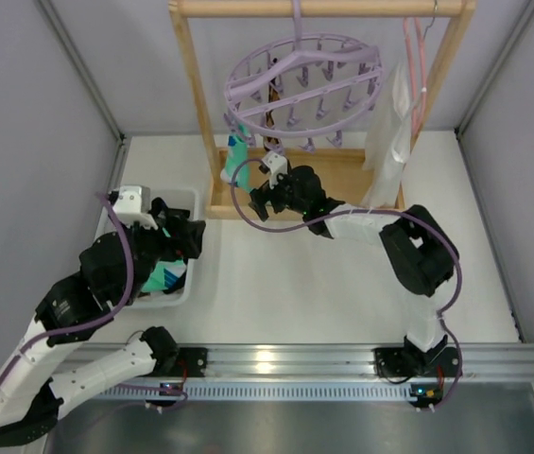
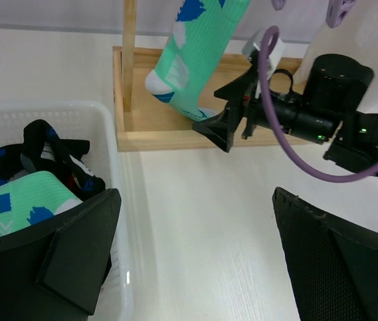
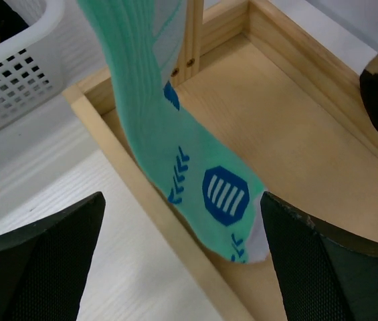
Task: Remove the socks clipped to the hanger
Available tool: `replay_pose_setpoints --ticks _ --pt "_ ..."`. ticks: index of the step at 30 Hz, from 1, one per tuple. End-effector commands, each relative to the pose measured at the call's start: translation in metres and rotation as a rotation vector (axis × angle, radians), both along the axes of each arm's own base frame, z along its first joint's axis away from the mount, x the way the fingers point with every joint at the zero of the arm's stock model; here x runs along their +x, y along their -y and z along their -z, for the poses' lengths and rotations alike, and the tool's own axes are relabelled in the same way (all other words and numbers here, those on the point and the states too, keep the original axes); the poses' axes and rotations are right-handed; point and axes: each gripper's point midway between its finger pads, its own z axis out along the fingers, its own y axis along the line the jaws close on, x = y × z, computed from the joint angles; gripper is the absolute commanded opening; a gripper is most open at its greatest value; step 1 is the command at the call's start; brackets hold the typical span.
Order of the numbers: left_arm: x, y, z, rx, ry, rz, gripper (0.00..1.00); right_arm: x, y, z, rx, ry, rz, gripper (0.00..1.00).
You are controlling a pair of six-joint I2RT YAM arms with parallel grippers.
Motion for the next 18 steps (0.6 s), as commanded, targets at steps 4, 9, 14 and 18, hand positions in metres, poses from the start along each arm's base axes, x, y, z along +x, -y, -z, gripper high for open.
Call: replay_pose_setpoints --ticks 4,9,14,18 --pt "-0.003 -0.007 0.001 -0.013 0.038 -0.003 0.99 0.043 -0.048 -0.009 0.077 0.143 -0.077 0.89" --pt "-0.002 -0.017 0.007 0.012 0.046 -0.045 0.99 0.048 -0.062 -0.022 0.168 0.204 -0.096 0.38" --pt "-0.002 -0.021 0.005 0.008 0.055 -0.065 0.99 0.034 -0.06 -0.052 0.268 0.237 -0.101 0.0" --pt "-0.001 -0.018 0.004 -0.005 0.05 -0.063 0.99 -0.004 -0.055 -0.097 0.317 0.289 -0.146 0.0"
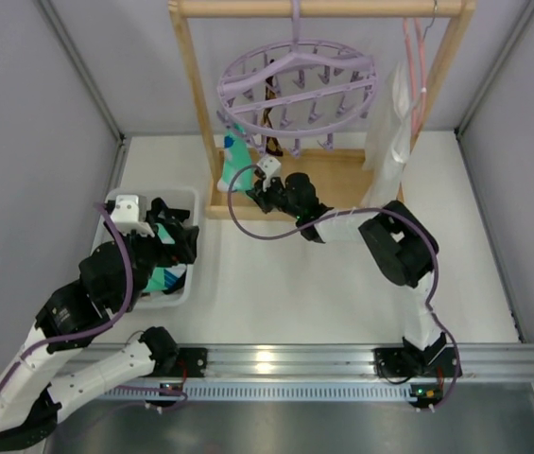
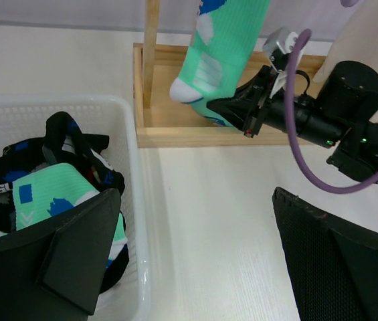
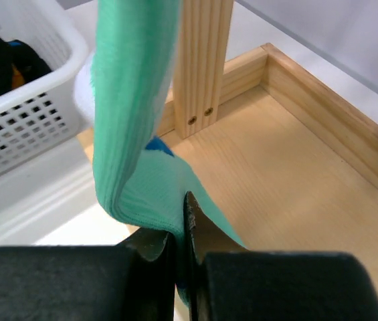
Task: Remove the socks clipped to the hanger
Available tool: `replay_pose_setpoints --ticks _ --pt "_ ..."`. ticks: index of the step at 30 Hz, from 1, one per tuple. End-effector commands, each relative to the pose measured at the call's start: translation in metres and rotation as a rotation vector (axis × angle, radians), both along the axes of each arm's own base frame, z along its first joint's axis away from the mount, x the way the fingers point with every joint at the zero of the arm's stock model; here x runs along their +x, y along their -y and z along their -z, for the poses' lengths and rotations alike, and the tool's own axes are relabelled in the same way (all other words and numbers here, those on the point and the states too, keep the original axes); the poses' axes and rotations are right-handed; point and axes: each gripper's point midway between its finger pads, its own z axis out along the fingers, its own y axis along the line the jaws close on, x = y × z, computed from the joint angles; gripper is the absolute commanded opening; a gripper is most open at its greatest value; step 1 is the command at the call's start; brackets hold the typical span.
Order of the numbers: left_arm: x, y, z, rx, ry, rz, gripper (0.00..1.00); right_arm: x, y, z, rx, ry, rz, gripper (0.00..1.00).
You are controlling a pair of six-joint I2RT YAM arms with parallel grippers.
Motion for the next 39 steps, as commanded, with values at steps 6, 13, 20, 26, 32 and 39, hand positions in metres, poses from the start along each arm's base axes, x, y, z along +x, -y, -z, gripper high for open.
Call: replay_pose_setpoints --ticks 6,13,20,26,32,39 --pt "0.001 0.011 -0.022 -0.126 0.037 0.02 0.99 -0.1 0.006 -0.146 0.23 0.172 -0.131 0.0" --pt "0.008 0.034 -0.046 -0.228 0.052 0.062 0.99 -0.168 0.038 -0.12 0.238 -0.017 -0.19 0.0" --pt "0.053 0.071 -0.088 -0.222 0.03 -0.011 0.99 -0.214 0.067 -0.081 0.19 -0.098 -0.133 0.0" --pt "0.096 0.118 -0.11 -0.226 0.023 -0.033 0.99 -0.24 0.085 -0.079 0.229 -0.117 -0.098 0.0" --pt "0.119 0.165 -0.118 -0.284 0.006 0.035 0.98 -0.245 0.093 -0.081 0.244 -0.118 -0.045 0.0" --pt "0.132 0.184 -0.109 -0.223 0.012 -0.023 0.99 -0.239 0.094 -0.077 0.249 -0.108 0.027 0.0"
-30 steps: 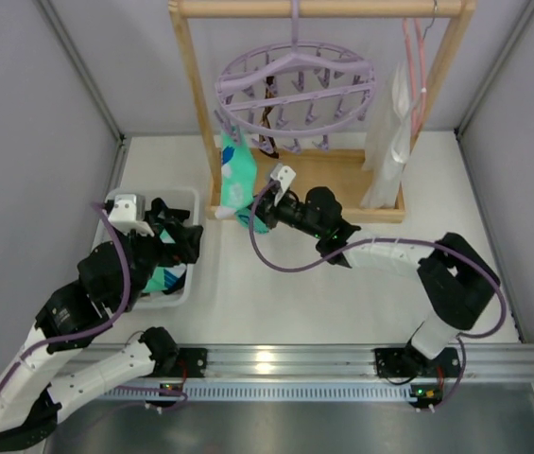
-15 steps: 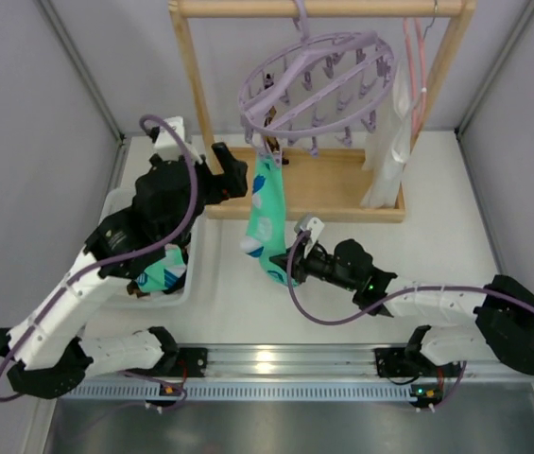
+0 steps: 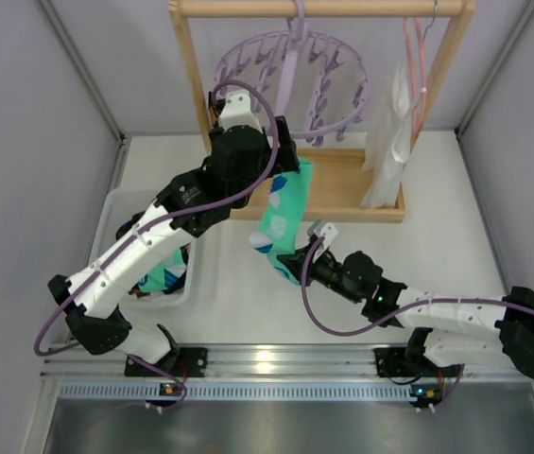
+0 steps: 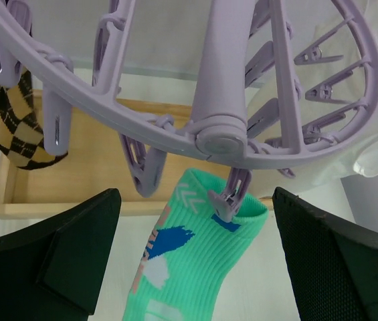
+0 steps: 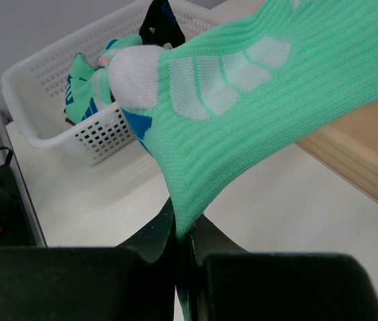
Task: Remove the socks clipped to the hanger
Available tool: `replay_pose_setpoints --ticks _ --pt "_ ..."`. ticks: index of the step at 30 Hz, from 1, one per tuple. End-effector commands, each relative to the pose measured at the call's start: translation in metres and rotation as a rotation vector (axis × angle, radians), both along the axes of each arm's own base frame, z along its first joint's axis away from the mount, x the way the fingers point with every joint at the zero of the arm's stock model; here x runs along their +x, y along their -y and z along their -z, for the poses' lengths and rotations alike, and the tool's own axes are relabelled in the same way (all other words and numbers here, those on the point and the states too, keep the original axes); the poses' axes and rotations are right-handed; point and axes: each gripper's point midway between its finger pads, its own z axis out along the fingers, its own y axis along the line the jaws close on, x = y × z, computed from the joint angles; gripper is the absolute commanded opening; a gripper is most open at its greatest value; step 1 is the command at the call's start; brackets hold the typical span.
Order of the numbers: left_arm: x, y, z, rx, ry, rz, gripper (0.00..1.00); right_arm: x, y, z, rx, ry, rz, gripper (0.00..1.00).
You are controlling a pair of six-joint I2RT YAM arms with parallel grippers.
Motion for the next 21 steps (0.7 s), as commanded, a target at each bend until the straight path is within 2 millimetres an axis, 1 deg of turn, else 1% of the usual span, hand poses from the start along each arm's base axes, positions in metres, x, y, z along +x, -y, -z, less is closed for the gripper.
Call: replay_pose_setpoints --ticks 1,2,3,6,7,8,9,10,12,14,15,16,18,21 --pt "-0.001 0.0 -0.033 -0.045 0.086 -0.066 0.98 0.003 -0.001 -0.007 0.043 0.003 0.057 0.0" --pt "-0.003 0.004 -0.031 -0.022 0.088 -0.064 0.99 0.005 -0.003 -0.003 0.034 -0.002 0.06 0.0" --pt "-0.004 0.005 -0.031 -0.009 0.094 -0.072 0.99 0.003 -0.005 -0.004 0.035 0.004 0.057 0.0" --pt "-0.008 0.013 -0.028 0.037 0.105 -0.088 0.99 0.007 -0.011 0.0 0.011 0.012 0.095 0.0" --pt "-0.007 0.014 -0.026 0.053 0.108 -0.106 0.99 0.009 -0.013 -0.002 0.012 0.016 0.105 0.0" --pt "-0.009 0.016 -0.026 0.065 0.112 -0.103 0.99 0.009 -0.015 0.003 0.0 0.013 0.113 0.0" --pt "-0.01 0.018 -0.03 0.063 0.117 -0.1 0.99 0.009 -0.016 0.003 -0.001 0.016 0.124 0.0" --pt "-0.011 0.024 -0.027 0.076 0.116 -0.092 0.99 0.01 -0.018 0.001 0.003 0.021 0.13 0.0" --pt "-0.011 0.028 -0.029 0.089 0.123 -0.086 0.98 0.009 -0.021 0.005 -0.013 0.022 0.136 0.0" --pt "-0.009 0.032 -0.026 0.115 0.124 -0.091 0.98 0.009 -0.025 0.005 -0.025 0.03 0.142 0.0" --pt "-0.011 0.035 -0.029 0.114 0.129 -0.085 0.98 0.01 -0.026 0.002 -0.025 0.035 0.149 0.0" --pt "-0.011 0.038 -0.027 0.13 0.129 -0.079 0.98 0.01 -0.027 0.006 -0.041 0.035 0.152 0.0" --pt "-0.01 0.043 -0.026 0.143 0.132 -0.077 0.98 0.009 -0.029 0.005 -0.045 0.039 0.155 0.0" --pt "-0.006 0.041 -0.023 0.186 0.138 -0.105 0.96 0.008 -0.031 0.005 -0.048 0.041 0.15 0.0"
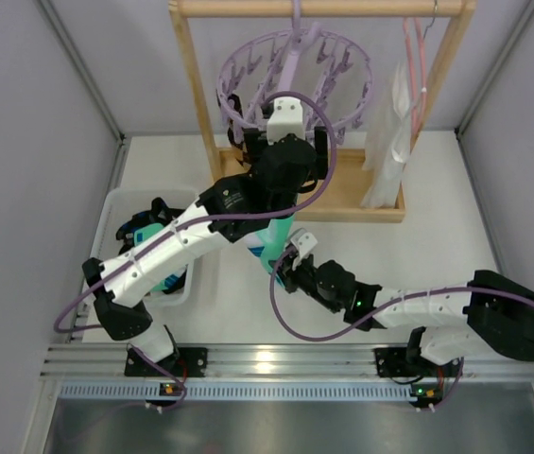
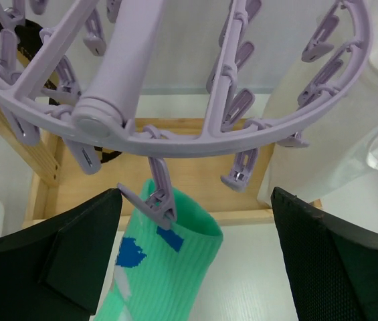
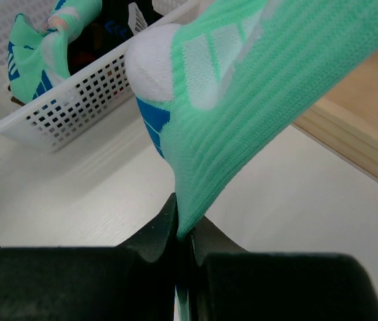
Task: Remove the socks clipped to the hanger
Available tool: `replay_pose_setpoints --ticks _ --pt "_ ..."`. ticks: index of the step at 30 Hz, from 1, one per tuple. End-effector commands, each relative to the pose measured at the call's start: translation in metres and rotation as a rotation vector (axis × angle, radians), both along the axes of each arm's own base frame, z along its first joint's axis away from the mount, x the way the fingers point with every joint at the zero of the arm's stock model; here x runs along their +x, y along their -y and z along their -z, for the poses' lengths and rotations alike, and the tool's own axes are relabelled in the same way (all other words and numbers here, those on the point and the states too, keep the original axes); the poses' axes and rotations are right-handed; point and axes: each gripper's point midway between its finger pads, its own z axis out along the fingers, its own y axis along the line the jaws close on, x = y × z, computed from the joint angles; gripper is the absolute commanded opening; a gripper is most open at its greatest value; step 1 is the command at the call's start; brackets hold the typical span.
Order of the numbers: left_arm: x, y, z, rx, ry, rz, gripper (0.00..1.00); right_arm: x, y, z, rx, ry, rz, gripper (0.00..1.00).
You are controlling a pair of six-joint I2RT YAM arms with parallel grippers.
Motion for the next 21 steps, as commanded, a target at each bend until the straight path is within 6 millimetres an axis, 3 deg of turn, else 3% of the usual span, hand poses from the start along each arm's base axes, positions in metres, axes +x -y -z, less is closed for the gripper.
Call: replay_pose_setpoints --ticks 1,21 --pt "0.005 -0.006 -0.02 0.012 0.058 -0.052 0.95 0.002 -0.012 -0.032 0.079 0.049 0.012 0.0" --pt "0.025 -0.03 -0.009 0.089 0.059 -0.177 0.79 -0.008 -0.027 -0.028 0.047 0.052 -0.023 0.0"
